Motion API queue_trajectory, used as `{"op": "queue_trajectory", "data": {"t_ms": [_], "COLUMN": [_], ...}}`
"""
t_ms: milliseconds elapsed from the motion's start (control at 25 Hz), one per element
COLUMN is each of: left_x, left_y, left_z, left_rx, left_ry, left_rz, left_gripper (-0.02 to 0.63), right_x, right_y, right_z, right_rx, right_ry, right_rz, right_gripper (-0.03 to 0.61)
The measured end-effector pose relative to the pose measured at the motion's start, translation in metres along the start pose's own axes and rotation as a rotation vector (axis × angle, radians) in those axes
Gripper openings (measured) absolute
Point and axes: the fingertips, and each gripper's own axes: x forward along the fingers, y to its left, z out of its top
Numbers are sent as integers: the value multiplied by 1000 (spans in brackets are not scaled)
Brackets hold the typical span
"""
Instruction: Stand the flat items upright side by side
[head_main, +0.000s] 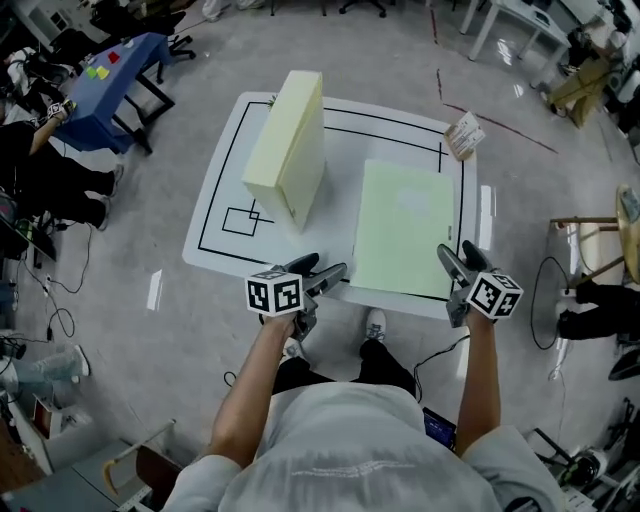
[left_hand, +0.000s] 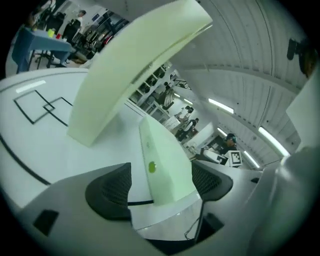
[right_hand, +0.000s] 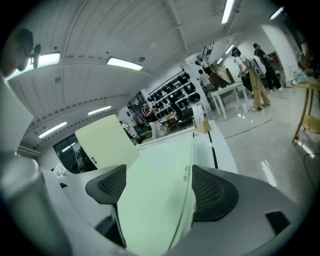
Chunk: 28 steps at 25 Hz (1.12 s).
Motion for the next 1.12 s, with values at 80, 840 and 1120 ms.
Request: {"op": "queue_trajectory", "data": {"t_ms": [80, 840, 1120], "left_x": [24, 137, 146], "left_y": [-17, 4, 9], "left_z": [6, 21, 16], "left_rx": [-8, -65, -13], "left_ry": [0, 156, 196], "left_rz": [-54, -79, -15], "left_gripper": [382, 405, 405], "right_x": [7, 68, 73], "right_y": [-15, -52, -51], "right_z": [-5, -41, -45], "right_rx": [41, 91, 45], "right_ry": [54, 412, 462], "right_rz": [54, 298, 300], "right_gripper": [409, 422, 421]}}
